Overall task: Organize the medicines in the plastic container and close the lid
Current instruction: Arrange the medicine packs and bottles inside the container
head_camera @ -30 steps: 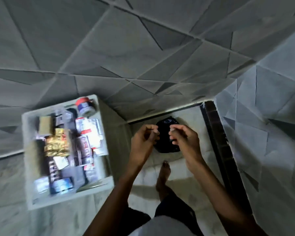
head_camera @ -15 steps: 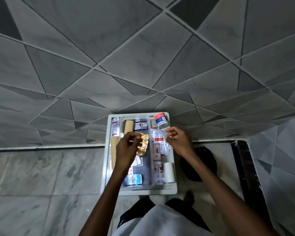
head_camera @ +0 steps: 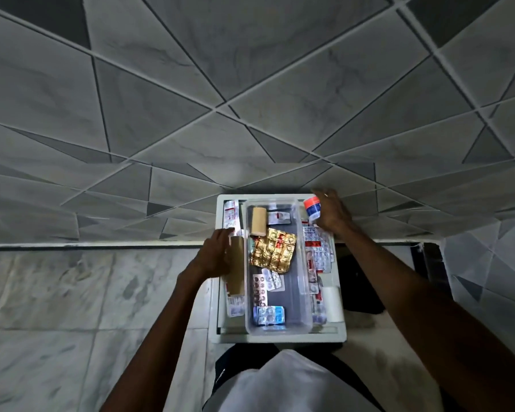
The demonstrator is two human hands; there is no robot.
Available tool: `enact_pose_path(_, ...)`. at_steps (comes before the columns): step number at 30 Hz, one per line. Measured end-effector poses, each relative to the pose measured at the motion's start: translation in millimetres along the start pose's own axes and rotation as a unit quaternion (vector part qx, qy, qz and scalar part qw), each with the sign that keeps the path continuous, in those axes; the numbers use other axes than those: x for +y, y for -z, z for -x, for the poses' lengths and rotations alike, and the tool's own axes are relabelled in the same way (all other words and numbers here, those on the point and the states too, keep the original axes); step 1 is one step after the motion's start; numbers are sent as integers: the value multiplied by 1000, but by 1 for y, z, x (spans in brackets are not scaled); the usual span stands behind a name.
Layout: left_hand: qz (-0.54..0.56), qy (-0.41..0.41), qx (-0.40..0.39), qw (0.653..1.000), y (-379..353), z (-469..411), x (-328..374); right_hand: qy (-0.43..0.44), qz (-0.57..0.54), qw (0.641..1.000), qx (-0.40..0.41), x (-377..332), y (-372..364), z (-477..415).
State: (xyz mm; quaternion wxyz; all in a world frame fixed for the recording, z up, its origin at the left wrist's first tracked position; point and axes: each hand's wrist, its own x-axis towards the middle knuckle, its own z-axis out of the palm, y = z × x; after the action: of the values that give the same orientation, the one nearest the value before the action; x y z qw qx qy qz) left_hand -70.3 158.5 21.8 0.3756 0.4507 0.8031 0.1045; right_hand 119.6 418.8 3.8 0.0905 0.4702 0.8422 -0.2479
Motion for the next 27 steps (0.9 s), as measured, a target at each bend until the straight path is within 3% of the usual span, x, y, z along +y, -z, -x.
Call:
enact_pose_path(3, -97, 4, -66, 993, -10, 4, -3, 16, 1, 1000, 20, -7, -1, 1)
enact_pose_path(13, -194, -36, -54, 979, -27, 6, -10, 33, -47, 986, 154, -32, 42, 51)
enact_pose_path(17, -211, -44, -29, 976, -32, 10, -8, 72, -68, 990, 98, -61, 42, 74)
enact_pose_path(21, -170, -75, -6, 983, -36, 8, -12, 126, 79, 988, 46, -79, 15, 67)
enact_pose_path(27, -57, -87, -10, 995, -46, 4, -17, 133, 243, 958, 66, -86, -11, 54)
